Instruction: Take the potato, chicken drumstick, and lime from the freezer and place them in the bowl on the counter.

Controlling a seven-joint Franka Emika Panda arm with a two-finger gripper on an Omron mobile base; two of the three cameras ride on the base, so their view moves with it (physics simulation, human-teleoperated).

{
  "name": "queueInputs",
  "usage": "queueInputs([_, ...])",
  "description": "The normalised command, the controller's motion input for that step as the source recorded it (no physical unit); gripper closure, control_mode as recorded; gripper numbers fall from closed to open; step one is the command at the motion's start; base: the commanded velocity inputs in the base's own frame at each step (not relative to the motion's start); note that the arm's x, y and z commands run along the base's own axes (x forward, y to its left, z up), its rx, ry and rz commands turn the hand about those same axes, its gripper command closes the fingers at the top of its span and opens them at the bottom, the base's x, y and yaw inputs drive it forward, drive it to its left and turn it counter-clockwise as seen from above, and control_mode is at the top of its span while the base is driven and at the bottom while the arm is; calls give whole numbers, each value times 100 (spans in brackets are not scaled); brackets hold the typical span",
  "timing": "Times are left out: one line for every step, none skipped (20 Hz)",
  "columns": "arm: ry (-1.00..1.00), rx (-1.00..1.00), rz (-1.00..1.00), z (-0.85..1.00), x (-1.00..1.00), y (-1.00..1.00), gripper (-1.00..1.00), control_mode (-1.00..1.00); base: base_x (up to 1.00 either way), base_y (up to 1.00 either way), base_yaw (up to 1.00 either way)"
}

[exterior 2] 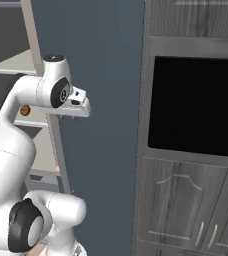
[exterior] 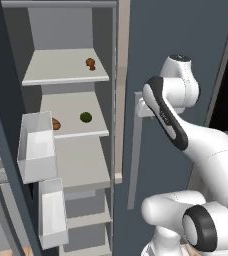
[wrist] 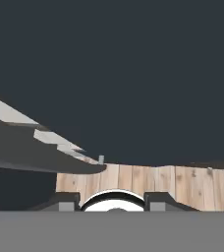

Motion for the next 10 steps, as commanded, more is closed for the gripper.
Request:
queueInputs([0, 0, 0, 0, -6, 0, -100, -100, 0, 0, 0])
queueInputs([0, 0, -4, 0, -48, 0, -100, -100, 0, 0, 0])
queueInputs([-1, 0, -4, 0, -56, 0, -100, -100, 0, 0, 0])
queueInputs([-2, 0, -5, 0, -68, -8, -100, -100, 0, 0, 0])
queueInputs([-1, 0, -6, 0, -82, -13, -100, -100, 0, 0, 0])
queueInputs([-1, 0, -5, 0, -100, -16, -100, -100, 0, 0, 0])
queueInputs([0, 0, -6, 0, -100, -19, -100, -100, 0, 0, 0])
queueInputs([0, 0, -8, 0, -100, -12, -100, -100, 0, 0, 0])
queueInputs([0, 0, -10, 0, -100, -14, -100, -100, 0, 0, 0])
queueInputs([0, 0, -9, 0, -100, -19, -100, -100, 0, 0, 0])
